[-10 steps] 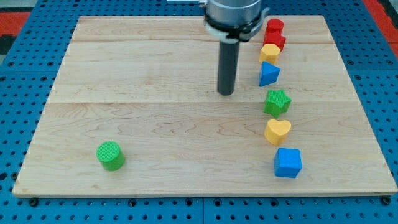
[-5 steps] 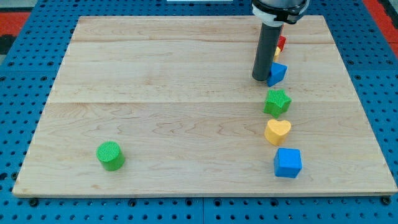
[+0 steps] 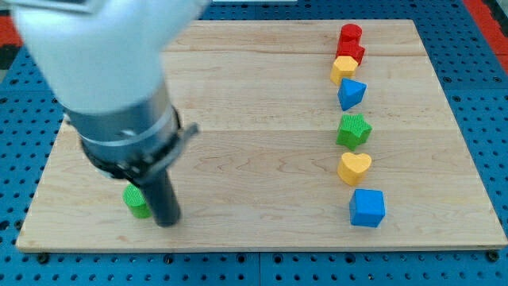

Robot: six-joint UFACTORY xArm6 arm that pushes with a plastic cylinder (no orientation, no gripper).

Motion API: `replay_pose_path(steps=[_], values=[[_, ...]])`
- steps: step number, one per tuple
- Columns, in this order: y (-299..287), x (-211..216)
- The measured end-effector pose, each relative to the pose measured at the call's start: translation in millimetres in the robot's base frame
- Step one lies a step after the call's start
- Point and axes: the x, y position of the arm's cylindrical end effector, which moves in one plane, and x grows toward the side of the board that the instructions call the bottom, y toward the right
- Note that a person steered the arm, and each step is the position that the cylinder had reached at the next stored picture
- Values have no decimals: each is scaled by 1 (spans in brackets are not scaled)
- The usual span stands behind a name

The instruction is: Place the green circle to the top right side of the red circle

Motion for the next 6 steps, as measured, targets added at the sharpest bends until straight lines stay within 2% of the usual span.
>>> replay_pose_path(steps=[1, 2, 3, 5, 6], values=[[-24, -24], [-57, 7], [-110, 5], [-53, -119], [0, -128]])
